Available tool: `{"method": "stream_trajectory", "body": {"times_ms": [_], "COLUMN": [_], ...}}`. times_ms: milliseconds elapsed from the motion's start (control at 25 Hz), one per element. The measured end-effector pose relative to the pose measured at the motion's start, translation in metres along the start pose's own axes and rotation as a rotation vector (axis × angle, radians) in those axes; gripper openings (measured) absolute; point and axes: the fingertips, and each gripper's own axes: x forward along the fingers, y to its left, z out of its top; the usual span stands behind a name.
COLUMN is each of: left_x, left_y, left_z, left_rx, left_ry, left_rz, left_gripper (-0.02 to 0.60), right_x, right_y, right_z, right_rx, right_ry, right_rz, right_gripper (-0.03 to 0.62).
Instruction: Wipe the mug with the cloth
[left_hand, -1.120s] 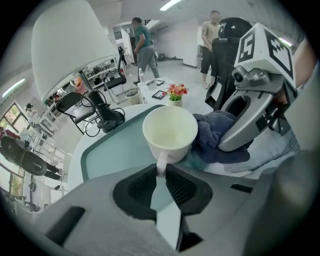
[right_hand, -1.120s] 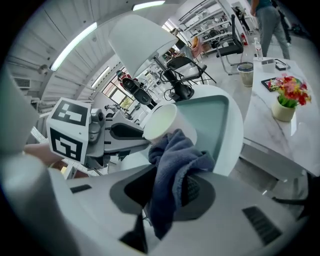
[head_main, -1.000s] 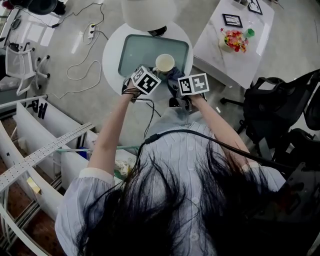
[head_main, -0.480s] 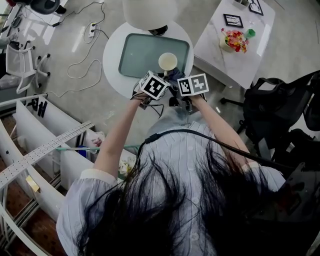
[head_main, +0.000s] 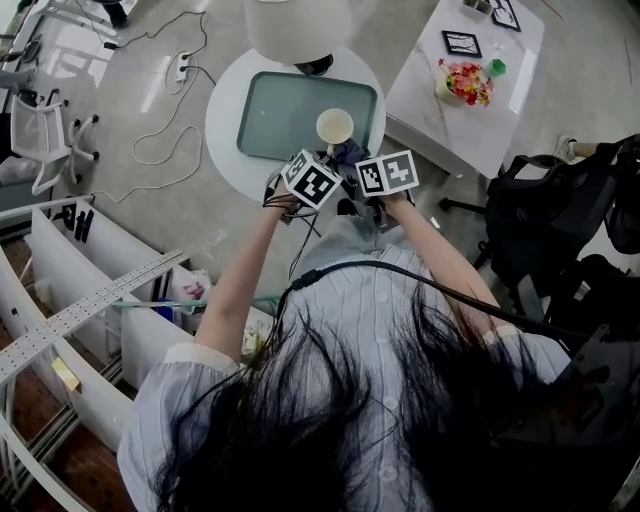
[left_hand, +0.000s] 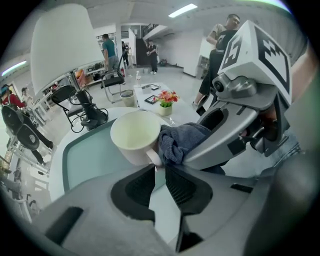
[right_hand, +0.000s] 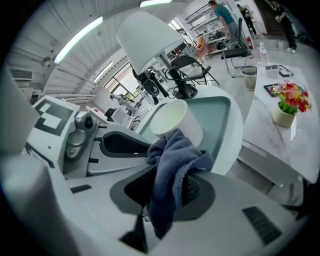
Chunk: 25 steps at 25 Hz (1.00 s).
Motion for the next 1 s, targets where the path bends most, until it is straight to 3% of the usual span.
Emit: {"method": "stream_trajectory", "body": {"times_ms": [120, 400, 640, 880, 1000], "left_x": [-0.011, -0.039, -0.054, -0.053, -0.058], "left_y": [0.0, -0.003, -0.014, -0.033, -0.04], "left_z": [0.0, -0.003, -0.008, -0.016, -0.014], "left_rx": [-0.045, -0.23, -0.328, -0.361, -0.415], "left_ry": [-0.037, -0.161, -0.239, -0.253, -0.283], "left_rz": [0.022, 0.038, 0.05, 0.058, 0.074], "left_gripper": [0.067, 0.067, 0.066, 0.06, 0.057], "right_x": [-0.007, -0.027, -0.039, -0.047, -0.055], "right_y": [0.001, 0.002, 0.007, 0.015, 0.018], "right_z": [-0.002, -0.006, -0.025, -0.029, -0.03], "right_rx": [0.01, 0.038, -0.017, -0.073, -0.14], "right_ry": [-0.011, -0.05, -0.013, -0.012, 0.011], "right_rz": [0.012, 0.061, 0.052, 0.069, 0.056], "right_gripper": [0.094, 0.094, 0.094, 0.094, 0.094]}}
